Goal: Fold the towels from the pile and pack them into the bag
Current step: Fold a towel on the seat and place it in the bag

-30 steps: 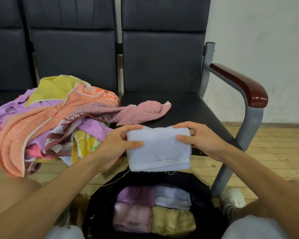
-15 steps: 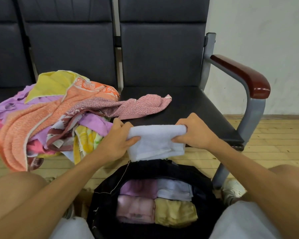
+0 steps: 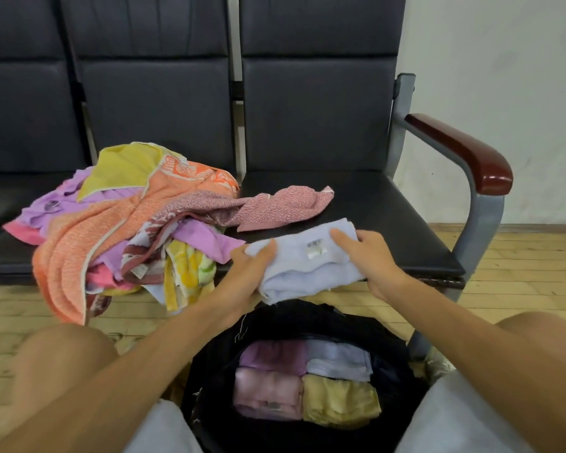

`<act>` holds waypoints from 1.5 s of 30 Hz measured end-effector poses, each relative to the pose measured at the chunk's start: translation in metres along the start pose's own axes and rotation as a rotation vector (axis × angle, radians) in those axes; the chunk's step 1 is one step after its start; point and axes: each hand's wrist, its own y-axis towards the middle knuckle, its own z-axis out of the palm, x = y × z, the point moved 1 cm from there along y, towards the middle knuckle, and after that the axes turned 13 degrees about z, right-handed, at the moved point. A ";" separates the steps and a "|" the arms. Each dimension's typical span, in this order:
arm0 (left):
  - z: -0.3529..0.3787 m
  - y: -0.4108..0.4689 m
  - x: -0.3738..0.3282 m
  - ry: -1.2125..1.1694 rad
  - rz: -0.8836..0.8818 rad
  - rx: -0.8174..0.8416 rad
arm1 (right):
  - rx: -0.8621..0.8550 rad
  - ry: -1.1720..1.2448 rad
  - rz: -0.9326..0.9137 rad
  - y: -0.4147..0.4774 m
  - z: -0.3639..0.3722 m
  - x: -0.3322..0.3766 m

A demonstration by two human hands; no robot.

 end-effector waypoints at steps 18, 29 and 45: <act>-0.051 -0.005 0.130 0.498 -0.217 0.428 | 0.488 -0.168 0.615 0.013 0.033 -0.169; -0.070 -0.012 0.263 0.761 -0.494 0.571 | 0.243 -0.425 0.678 0.032 0.094 -0.294; -0.082 -0.041 0.333 1.570 -0.373 0.892 | 0.267 -0.744 0.669 -0.004 0.140 -0.370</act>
